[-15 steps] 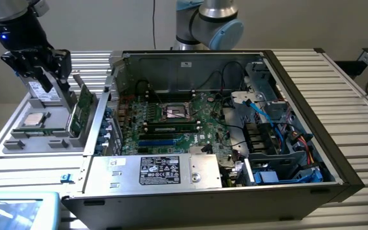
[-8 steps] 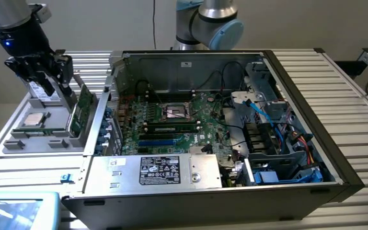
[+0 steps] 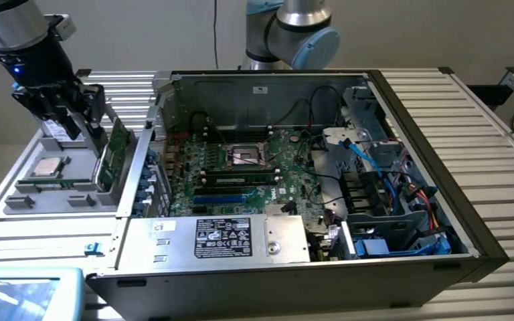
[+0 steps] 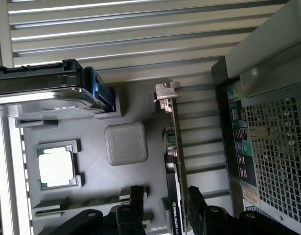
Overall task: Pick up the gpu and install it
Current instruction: 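Pick up the gpu and move the gpu toward the slot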
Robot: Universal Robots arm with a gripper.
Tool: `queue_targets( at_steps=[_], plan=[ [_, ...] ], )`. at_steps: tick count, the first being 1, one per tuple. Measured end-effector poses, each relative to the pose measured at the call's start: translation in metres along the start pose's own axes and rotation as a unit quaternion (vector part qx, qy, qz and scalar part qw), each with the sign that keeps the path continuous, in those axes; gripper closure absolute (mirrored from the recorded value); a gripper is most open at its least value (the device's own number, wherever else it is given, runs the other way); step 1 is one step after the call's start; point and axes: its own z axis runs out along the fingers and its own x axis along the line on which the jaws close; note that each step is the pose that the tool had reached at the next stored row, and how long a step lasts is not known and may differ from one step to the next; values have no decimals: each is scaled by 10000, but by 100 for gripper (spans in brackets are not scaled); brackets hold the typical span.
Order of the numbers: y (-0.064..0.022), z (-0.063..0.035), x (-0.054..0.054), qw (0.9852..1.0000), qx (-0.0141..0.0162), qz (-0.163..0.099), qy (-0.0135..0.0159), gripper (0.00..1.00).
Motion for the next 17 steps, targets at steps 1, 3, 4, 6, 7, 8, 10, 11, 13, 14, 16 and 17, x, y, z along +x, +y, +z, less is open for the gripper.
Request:
queue_targets(
  at_steps=[1,3,4,6,7,8,10,11,13,14,16,17],
  plan=[
    [0,13,-2,10000,-1,0,-9,51],
    [-7,41,-5,10000,-4,-1,-22,51],
    [-15,57,-6,10000,-6,-1,-27,51],
    [-27,83,-7,10000,-11,-1,-37,51],
    [-34,93,-9,10000,-18,-2,-43,51],
    [-40,101,-13,10000,-27,-4,-49,51],
    [-56,116,-30,10000,-54,-5,-54,51],
    [-63,122,-39,10000,-74,-6,-52,51],
    [-78,134,-54,9999,-115,-10,-47,51],
    [-87,141,-62,9999,-132,-14,-47,51],
    [-98,155,-69,9999,-153,-33,-53,51],
    [-103,163,-70,9998,-167,-45,-56,51]
  ],
)
